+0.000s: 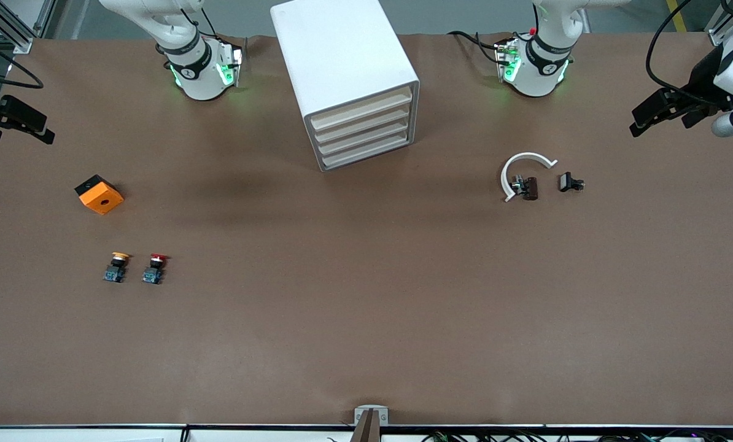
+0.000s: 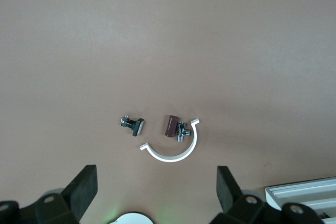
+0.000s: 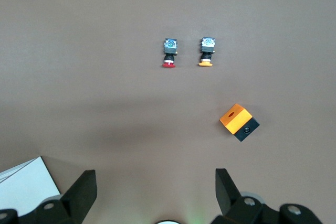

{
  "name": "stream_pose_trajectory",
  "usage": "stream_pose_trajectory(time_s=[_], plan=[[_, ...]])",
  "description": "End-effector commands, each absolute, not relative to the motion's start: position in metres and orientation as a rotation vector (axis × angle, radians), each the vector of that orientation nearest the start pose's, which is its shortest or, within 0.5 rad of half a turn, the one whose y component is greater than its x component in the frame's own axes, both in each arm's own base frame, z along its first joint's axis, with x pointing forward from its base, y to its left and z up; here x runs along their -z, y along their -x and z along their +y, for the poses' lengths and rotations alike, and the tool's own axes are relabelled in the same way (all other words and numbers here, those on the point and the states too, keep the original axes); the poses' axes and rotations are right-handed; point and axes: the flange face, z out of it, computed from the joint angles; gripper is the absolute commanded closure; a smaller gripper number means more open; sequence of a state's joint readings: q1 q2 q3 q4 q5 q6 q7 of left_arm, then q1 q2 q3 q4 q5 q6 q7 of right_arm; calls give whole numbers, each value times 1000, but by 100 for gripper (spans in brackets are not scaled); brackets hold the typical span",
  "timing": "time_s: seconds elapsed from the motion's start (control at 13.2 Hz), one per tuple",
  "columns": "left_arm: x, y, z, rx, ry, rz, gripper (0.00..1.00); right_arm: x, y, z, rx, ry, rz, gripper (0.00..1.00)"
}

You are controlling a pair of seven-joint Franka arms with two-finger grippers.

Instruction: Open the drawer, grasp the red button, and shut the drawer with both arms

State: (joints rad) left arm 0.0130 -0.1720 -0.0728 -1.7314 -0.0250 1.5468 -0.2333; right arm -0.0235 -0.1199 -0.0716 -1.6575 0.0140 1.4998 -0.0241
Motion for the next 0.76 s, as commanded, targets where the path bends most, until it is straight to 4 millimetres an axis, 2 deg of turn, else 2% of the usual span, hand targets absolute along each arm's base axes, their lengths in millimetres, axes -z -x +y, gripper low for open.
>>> stream_pose_trajectory(time_s=[0.0,0.3,0.53,0.68], plan=[[-642,-503,-35,-40,3123,-248,0,-644,-499,-51,-40,3116,167,0],[-639,-504,-41,-53,3099,-227,0,-643,-499,-52,-50,3110,201,0],[-639,-503,-41,-62,3098,-224,0,-645,-497,-65,-37,3107,239,0],[-638,-503,-41,-65,3098,-224,0,-648,-495,-65,-32,3108,227,0]])
